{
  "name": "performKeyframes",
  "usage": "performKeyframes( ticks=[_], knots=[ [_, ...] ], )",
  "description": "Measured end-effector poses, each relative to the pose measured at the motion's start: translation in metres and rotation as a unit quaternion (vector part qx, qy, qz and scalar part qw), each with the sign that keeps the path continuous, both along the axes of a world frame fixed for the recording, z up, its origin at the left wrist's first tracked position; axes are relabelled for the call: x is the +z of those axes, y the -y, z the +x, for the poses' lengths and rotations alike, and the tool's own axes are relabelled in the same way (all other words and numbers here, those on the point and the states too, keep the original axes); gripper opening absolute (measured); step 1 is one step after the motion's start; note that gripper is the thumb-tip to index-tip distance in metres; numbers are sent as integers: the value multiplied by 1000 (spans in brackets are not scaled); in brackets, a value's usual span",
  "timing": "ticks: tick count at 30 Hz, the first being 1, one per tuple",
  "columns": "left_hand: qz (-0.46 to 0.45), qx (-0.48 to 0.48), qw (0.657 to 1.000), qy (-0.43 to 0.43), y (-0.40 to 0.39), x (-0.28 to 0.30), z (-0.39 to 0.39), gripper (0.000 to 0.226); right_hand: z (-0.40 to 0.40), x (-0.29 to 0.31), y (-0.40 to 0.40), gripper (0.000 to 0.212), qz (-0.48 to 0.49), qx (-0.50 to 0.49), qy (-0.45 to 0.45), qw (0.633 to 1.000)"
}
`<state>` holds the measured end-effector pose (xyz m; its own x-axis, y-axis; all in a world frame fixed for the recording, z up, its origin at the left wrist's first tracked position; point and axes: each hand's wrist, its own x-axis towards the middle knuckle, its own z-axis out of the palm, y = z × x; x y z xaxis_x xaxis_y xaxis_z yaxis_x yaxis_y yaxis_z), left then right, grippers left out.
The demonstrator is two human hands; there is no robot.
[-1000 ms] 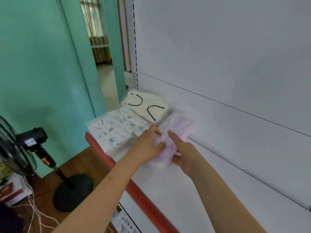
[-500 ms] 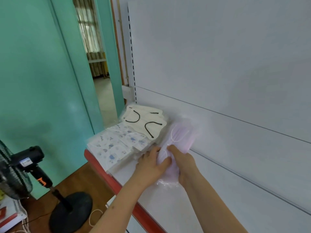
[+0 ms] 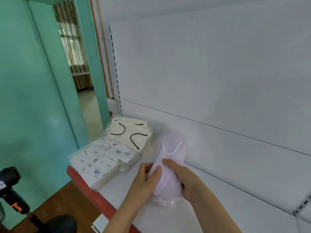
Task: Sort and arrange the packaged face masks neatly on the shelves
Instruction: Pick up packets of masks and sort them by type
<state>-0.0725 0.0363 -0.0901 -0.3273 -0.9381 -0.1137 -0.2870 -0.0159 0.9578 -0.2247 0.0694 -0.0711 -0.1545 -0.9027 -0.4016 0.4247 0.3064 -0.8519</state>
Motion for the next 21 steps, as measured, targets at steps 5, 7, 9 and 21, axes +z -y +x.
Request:
performKeyframes(
  ticks=[5,7,9,21],
  knots=[
    [36,-9,997,-68,-4,9,10,100,0,5,-24,42,-109,44,-13,993],
    [45,-67,993,-90,-10,17,12,89,1,12,-30,49,-143,47,-88,985],
    [36,-109,988,-107,-18,26,12,59,0,22,-36,48,-169,42,-159,972],
    [-136,-157,978,-17,-34,10,-15,86,-50,40,-94,73,-308,28,-265,913]
  ],
)
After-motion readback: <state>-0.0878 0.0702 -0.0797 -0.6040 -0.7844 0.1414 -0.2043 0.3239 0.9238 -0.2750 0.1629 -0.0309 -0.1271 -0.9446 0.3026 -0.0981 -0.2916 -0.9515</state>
